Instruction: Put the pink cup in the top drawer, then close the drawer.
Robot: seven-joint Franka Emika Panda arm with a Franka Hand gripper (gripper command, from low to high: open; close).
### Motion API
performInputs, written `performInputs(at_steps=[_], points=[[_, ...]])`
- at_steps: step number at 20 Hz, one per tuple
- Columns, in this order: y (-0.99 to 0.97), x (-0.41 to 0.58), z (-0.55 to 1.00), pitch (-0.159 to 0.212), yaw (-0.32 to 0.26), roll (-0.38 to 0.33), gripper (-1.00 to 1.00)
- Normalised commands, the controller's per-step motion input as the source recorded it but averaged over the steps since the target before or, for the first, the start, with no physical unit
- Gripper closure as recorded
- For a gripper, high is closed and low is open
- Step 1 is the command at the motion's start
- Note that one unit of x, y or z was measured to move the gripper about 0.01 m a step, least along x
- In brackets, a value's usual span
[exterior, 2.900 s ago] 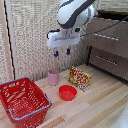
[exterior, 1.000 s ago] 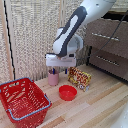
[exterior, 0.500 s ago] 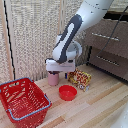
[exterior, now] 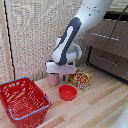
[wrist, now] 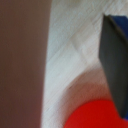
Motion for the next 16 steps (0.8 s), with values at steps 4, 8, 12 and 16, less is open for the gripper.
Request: performInputs(at_steps=[4,8,12,16], points=[[0.0,0.073,-0.01,0.021,0.0,0.0,1.0],[0.0,0.106,0.12,0.003,-0.019,0.003,1.0],[-0.06,0.178,0.6,0.042,-0.042,0.01,1.0],[-0.06,0.168,0.86,0.069,-0.011,0.003,1.0]])
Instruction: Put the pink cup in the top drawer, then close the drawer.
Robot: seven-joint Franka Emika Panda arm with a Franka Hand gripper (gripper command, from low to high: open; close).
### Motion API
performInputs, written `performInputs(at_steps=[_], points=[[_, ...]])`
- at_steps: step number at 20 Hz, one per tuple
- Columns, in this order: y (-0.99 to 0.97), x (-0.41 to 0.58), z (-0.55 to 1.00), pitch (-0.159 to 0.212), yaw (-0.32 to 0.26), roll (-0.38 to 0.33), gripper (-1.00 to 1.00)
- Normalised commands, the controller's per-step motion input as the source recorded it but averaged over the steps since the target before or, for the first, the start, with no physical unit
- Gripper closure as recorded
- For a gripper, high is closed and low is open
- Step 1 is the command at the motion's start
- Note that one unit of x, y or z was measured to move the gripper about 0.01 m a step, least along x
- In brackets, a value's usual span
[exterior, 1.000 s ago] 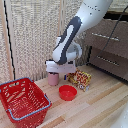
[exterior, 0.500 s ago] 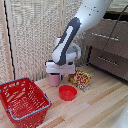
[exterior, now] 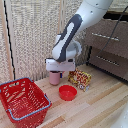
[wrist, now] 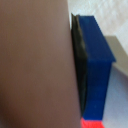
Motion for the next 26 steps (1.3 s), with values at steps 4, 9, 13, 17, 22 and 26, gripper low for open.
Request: performInputs(at_steps=[4,9,13,17,22,26], points=[[-0.01,0.138,0.91,0.089,0.0,0.0,1.0],[0.0,0.094,0.87,0.105,0.0,0.0,1.0],[0.0,0.084,0.87,0.114,0.0,-0.002,1.0],[-0.03,0.094,0.85,0.101,0.0,-0.017,1.0],[-0.09,0.128,0.81,0.09,0.006,-0.036,1.0],[-0.17,0.198,0.88,0.08,0.0,-0.039,1.0]])
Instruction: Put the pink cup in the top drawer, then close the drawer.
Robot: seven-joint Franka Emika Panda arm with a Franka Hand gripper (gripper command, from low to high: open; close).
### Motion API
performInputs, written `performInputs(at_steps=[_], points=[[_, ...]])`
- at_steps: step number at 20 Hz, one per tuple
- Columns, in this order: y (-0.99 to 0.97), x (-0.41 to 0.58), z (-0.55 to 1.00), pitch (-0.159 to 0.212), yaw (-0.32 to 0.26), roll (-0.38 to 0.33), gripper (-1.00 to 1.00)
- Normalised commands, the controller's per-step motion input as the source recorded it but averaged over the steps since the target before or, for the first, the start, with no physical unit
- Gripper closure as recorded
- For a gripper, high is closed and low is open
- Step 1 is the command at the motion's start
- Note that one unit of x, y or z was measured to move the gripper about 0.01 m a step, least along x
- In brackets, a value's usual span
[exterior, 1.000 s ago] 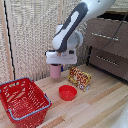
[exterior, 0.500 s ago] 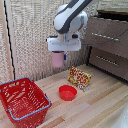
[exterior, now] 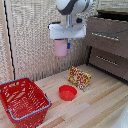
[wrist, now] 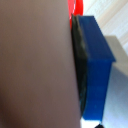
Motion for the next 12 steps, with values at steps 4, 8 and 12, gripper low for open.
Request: performInputs(at_steps=[4,8,12], points=[[-0.19,0.251,0.95,0.064,0.001,-0.048,1.0],[-0.25,0.299,0.97,0.01,0.027,-0.048,1.0],[-0.33,0.377,0.83,-0.036,0.082,-0.002,1.0]])
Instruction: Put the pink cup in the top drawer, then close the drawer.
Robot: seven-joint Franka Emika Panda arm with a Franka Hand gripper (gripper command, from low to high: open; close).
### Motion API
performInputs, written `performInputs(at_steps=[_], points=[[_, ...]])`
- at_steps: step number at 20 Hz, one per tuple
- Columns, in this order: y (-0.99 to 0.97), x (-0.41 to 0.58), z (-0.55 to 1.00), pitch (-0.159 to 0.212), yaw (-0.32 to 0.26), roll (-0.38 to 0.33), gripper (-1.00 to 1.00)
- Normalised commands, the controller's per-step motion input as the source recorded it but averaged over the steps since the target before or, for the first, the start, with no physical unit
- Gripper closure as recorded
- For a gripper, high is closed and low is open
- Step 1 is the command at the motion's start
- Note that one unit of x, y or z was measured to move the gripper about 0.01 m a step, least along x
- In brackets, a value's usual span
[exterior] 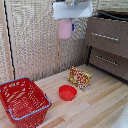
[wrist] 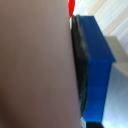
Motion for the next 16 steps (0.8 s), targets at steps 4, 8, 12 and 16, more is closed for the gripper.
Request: performInputs(at_steps=[4,8,12,16], points=[[-0.4,0.209,0.83,-0.074,0.077,-0.03,1.0],[-0.51,0.045,0.85,-0.023,0.059,-0.029,1.0],[-0.7,-0.006,0.76,0.007,0.02,-0.039,1.0],[-0.94,-0.112,0.7,0.0,0.009,-0.006,1.0]])
